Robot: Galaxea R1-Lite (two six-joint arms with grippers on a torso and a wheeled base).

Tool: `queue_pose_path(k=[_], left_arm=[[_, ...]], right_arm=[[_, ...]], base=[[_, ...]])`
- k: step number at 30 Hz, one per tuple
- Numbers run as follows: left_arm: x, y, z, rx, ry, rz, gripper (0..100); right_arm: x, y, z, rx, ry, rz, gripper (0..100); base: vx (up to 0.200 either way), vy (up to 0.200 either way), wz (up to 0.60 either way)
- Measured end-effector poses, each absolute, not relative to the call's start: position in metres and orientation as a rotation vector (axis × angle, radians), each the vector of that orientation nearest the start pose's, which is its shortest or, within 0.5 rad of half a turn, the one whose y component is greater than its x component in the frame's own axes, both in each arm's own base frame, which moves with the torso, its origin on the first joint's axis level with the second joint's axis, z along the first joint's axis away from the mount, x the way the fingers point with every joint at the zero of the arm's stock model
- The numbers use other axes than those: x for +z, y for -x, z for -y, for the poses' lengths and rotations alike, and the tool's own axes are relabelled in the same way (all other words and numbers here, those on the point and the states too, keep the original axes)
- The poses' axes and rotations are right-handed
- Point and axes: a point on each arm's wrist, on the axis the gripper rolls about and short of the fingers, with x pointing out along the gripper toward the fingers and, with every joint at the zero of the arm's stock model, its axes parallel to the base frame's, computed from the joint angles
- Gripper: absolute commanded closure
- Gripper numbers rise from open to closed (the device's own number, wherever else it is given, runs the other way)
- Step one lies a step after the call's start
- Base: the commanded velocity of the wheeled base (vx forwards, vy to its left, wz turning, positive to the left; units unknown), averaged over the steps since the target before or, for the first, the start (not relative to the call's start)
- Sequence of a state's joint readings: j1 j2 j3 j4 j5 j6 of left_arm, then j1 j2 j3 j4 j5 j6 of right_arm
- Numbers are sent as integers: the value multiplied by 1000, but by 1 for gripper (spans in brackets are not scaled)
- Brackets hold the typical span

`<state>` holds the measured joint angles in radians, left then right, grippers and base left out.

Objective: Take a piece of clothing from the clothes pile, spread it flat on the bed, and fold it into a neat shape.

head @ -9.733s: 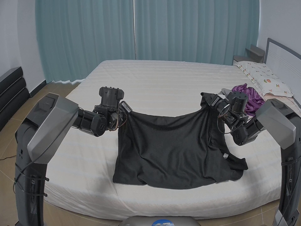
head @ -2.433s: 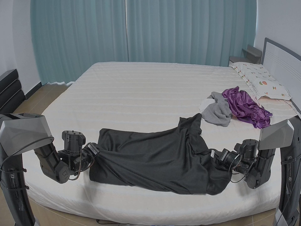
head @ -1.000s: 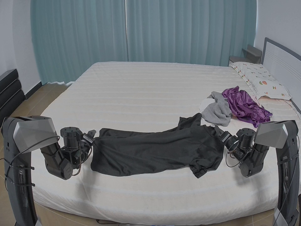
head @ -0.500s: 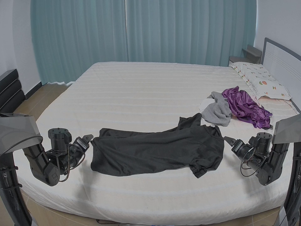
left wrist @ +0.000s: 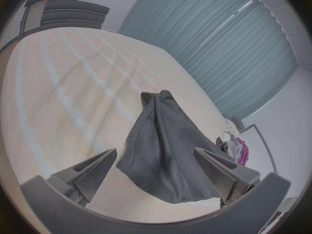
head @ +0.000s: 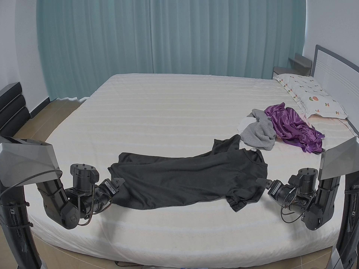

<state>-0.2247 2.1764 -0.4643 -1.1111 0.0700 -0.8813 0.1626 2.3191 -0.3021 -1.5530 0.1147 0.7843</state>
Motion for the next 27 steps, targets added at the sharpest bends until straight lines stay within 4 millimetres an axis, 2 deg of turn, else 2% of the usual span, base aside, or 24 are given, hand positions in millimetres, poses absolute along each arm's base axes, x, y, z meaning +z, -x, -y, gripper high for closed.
queue_pose_path(k=[5,21,22,27], left_arm=[[-5,-299,70,135,745,-656,0],[-17,-305,72,139,715,-676,0],[-17,-306,73,138,714,-677,100],[-18,-305,73,141,713,-680,100]], right_arm=[[-23,-283,-51,70,-748,-573,0],[-32,-280,-54,60,-740,-609,0],[-33,-280,-54,60,-740,-610,0],[-35,-280,-54,57,-738,-618,0]], base=[[0,0,0],[0,0,0],[0,0,0],[0,0,0]])
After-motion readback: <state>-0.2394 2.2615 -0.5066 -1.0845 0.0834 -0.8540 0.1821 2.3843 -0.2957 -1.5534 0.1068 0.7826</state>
